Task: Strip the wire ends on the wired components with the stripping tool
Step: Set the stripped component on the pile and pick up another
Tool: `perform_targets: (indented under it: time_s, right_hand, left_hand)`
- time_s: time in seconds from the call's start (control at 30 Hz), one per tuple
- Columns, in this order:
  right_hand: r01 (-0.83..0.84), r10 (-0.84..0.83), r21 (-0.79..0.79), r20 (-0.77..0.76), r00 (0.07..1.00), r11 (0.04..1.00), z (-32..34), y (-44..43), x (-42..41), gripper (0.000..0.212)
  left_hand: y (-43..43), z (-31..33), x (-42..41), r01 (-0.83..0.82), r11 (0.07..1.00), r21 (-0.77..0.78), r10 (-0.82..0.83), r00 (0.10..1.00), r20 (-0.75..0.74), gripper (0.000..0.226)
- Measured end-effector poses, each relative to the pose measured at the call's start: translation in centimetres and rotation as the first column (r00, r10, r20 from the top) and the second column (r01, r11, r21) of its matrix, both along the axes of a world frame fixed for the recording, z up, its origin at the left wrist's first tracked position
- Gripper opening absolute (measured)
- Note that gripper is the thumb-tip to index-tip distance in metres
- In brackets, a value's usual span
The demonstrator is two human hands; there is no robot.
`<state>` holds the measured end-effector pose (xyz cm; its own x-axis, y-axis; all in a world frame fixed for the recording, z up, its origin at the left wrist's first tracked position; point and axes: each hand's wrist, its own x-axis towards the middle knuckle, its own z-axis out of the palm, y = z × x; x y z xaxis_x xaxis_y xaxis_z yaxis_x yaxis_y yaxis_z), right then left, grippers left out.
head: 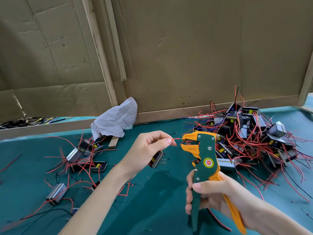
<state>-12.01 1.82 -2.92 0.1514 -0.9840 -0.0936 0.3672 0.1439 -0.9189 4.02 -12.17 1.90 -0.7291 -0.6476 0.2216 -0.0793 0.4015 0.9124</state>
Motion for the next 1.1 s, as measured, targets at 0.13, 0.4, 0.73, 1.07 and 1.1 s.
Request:
perform_targets:
  time_s: [0.13, 0.4, 0.73, 1.07, 1.1]
  right_hand:
    - [0.006, -0.006, -0.002, -0.002, 1.0, 1.0, 0.0, 0.0, 0.0, 0.019]
    - [-0.032, 0.032, -0.013, -0.018, 0.999, 0.999, -0.1, 0.1, 0.0, 0.016]
    - [-0.044, 0.043, -0.014, -0.04, 0.998, 0.999, 0.0, 0.1, -0.2, 0.02]
    - [0.204, -0.196, 0.031, -0.171, 0.966, 0.978, -0.6, 0.8, 1.5, 0.038]
    - [0.242, -0.232, 0.043, -0.165, 0.959, 0.969, -0.9, 0.6, 1.5, 0.039]
  left_hand:
    - [0.3, 0.1, 0.0, 0.03, 0.999, 0.01, -0.03, 0.999, 0.011, 0.02]
    - [0.5, -0.2, -0.1, 0.089, 0.995, 0.037, -0.09, 0.995, 0.03, 0.02]
    - [0.6, 0.2, 0.0, 0.136, 0.989, 0.056, -0.139, 0.989, 0.058, 0.018]
    - [0.0, 0.1, 0.2, 0.155, 0.985, 0.071, -0.163, 0.977, 0.136, 0.018]
    - [0.0, -0.3, 0.0, 0.127, 0.99, 0.06, -0.134, 0.98, 0.15, 0.018]
